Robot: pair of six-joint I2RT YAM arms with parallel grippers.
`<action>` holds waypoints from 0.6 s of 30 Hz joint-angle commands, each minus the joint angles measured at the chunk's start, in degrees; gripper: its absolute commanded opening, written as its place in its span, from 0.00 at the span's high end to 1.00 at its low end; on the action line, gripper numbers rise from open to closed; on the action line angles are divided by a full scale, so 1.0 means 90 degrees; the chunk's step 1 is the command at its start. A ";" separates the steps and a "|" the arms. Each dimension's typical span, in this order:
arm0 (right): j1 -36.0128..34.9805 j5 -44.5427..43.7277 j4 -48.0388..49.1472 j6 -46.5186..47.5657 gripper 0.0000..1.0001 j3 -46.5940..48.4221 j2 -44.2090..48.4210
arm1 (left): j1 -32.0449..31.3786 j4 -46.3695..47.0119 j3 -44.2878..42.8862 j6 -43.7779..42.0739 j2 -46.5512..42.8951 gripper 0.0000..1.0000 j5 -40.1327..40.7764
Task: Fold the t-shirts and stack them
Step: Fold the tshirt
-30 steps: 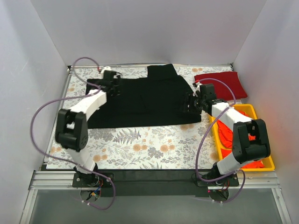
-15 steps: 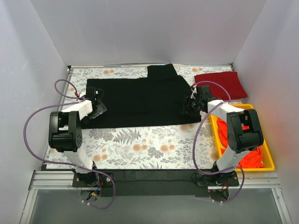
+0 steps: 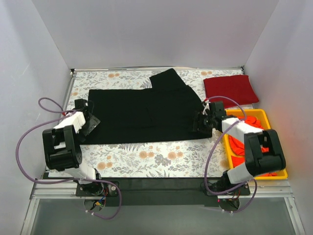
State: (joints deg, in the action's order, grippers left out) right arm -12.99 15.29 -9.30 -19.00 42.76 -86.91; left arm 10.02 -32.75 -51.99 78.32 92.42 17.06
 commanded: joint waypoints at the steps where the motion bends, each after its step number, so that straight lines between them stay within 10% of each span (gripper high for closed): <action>1: 0.0047 -0.0459 -0.1622 0.0129 0.38 -0.0883 0.0494 | 0.0332 -0.1106 0.0736 0.0281 -0.0793 0.13 -0.0117; 8: 0.0047 -0.0399 -0.2111 0.0343 0.36 -0.0769 0.2000 | 0.0342 -0.0980 0.0632 0.0488 -0.2700 0.08 -0.0890; 18: 0.0291 -0.0948 -0.1946 0.1232 0.36 0.2726 0.0423 | 0.0195 -0.0005 -0.1634 -0.0957 -0.1150 0.09 -0.1143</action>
State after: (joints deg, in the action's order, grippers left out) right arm -11.97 8.14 -28.45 -11.70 60.73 -77.17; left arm 12.36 -36.69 -63.53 74.76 78.46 8.93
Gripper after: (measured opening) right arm 0.643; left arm 0.913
